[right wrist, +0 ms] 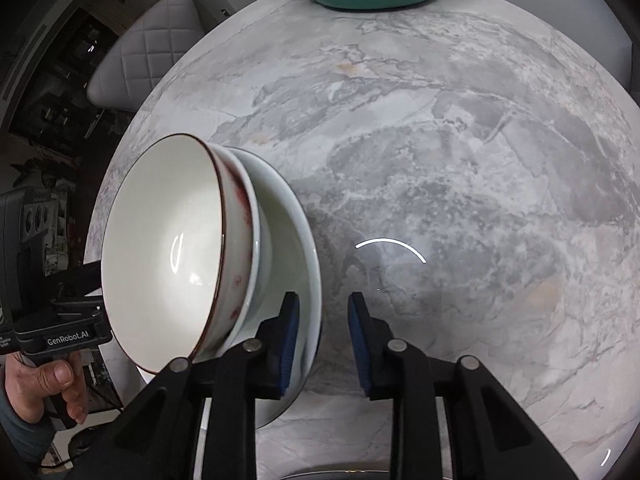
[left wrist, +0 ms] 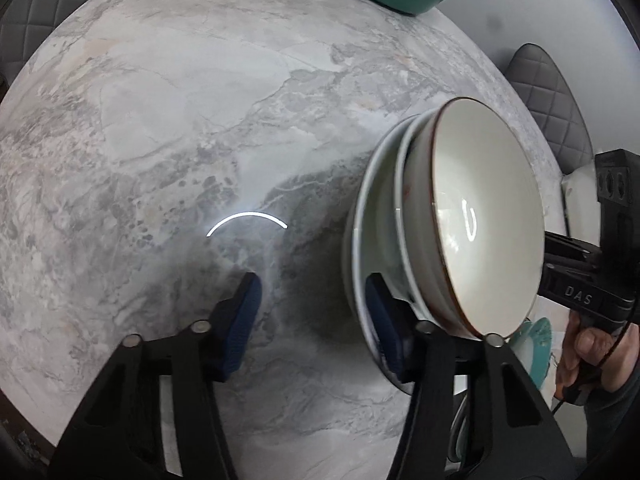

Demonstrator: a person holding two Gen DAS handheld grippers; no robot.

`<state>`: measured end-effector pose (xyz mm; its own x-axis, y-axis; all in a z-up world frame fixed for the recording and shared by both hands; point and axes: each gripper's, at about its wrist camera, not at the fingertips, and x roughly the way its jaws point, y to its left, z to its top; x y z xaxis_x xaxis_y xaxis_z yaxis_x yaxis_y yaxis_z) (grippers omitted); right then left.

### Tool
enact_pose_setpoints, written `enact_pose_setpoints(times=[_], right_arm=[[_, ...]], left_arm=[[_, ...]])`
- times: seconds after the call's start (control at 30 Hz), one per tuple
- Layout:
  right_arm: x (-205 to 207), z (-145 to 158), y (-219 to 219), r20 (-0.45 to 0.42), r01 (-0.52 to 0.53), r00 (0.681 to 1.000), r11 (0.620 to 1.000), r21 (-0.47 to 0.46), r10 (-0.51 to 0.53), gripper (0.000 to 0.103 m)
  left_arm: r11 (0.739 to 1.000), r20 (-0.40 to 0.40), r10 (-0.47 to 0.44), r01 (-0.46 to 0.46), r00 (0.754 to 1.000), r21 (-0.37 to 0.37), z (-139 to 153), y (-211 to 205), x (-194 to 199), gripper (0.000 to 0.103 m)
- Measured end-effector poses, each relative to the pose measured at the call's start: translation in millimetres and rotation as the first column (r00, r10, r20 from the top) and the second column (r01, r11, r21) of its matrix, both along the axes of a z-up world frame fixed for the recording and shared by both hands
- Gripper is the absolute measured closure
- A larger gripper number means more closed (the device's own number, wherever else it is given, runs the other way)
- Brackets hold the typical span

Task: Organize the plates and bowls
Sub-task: 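Grip the rim of the nested bowl stack with both tools, then lift the nested bowl stack and carry it over the teal plate stack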

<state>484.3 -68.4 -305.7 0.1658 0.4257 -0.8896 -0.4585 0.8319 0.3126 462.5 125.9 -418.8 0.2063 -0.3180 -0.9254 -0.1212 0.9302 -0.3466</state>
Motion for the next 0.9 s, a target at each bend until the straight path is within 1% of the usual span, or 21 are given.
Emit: enact_pose_setpoints(times=[0.03,0.07,0.1,0.13,0.17,0.23,0.3,0.5,0.6,0.9], right_arm=[[0.2,-0.7,0.0,-0.003,0.002,1.0,1.0,0.006,-0.002,0.076],[0.8,-1.2,0.9,-0.008,0.0,1.0,1.0,0.013,0.0,0.082],[1.0,-1.5,1.7,-0.016,-0.004,1.0,1.0,0.022,0.004,0.085],[0.6,-1.9,3.6,-0.026,-0.008,1.0,1.0,0.03,0.008,0.089],[0.9,-1.1,4.7,-0.022,-0.006,1.0,1.0,0.024,0.007,0.089],[2.2,-0.3,5.8,-0.025,0.006,1.0,1.0,0.016,-0.005,0.092],[2.4,0.0,8.9,-0.027,0.017,1.0,1.0,0.014,-0.016,0.092],[-3.3,1.8,12.7,-0.003,0.023,1.0,1.0,-0.013,-0.023,0.092],[-7.6,1.9,13.7,0.002,0.029,1.0,0.999,-0.021,-0.029,0.093],[-18.3,5.6,6.4,0.006,0.059,0.998,0.998,-0.019,-0.059,0.093]], left_arm=[[1.0,0.01,-0.013,0.013,1.0,-0.007,0.2,-1.9,2.0,0.063],[1.0,0.015,-0.021,0.021,1.0,-0.016,0.3,-4.8,4.1,0.071],[0.999,0.016,-0.028,0.029,0.999,-0.032,-0.3,-8.0,6.7,0.079],[0.998,0.016,-0.039,0.04,0.999,-0.04,-0.2,-11.4,9.0,0.083],[0.998,0.018,-0.054,0.055,0.998,-0.038,-0.5,-15.5,11.7,0.089],[0.997,0.023,-0.066,0.066,0.998,-0.026,0.6,-19.6,13.6,0.089],[0.997,0.023,-0.065,0.066,0.998,-0.035,-0.5,-20.1,15.8,0.089],[0.997,0.038,-0.07,0.071,0.997,-0.027,2.8,-20.3,18.0,0.091],[0.997,0.04,-0.073,0.075,0.996,-0.028,7.3,-17.9,9.3,0.09],[0.995,0.05,-0.092,0.094,0.994,-0.027,16.1,-17.3,-0.5,0.09]])
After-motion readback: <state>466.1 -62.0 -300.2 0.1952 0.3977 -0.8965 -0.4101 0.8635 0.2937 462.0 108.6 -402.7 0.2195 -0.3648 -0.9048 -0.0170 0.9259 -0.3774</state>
